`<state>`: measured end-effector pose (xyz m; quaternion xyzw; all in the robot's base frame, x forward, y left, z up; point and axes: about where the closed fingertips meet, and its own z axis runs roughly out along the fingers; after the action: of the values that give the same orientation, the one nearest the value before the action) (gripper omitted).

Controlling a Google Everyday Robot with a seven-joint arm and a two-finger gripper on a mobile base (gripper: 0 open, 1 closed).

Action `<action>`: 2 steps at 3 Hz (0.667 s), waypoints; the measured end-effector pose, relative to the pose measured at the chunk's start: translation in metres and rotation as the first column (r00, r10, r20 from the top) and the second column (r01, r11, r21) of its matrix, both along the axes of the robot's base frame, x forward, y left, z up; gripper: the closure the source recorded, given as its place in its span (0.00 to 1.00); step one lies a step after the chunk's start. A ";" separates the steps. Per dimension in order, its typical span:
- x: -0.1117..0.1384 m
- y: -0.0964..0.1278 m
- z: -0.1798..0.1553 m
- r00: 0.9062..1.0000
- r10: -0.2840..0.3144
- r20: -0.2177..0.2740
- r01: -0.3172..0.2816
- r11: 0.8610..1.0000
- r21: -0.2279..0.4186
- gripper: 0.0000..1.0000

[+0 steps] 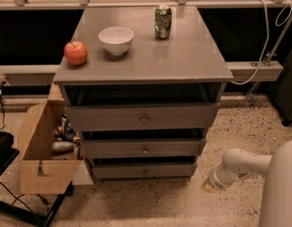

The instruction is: Close bottom drawer

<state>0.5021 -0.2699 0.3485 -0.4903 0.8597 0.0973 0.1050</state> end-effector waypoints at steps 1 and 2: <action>-0.023 -0.018 0.010 1.000 -0.010 -0.006 0.010 0.999 -0.048 1.00; -0.067 -0.051 0.044 1.000 -0.021 -0.013 0.019 0.990 -0.141 1.00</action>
Offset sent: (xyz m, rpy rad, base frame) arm -0.1327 -0.0944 0.1025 -0.2706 0.0240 -0.0271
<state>0.4351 -0.3206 0.3920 -0.4870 0.8701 0.0391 0.0648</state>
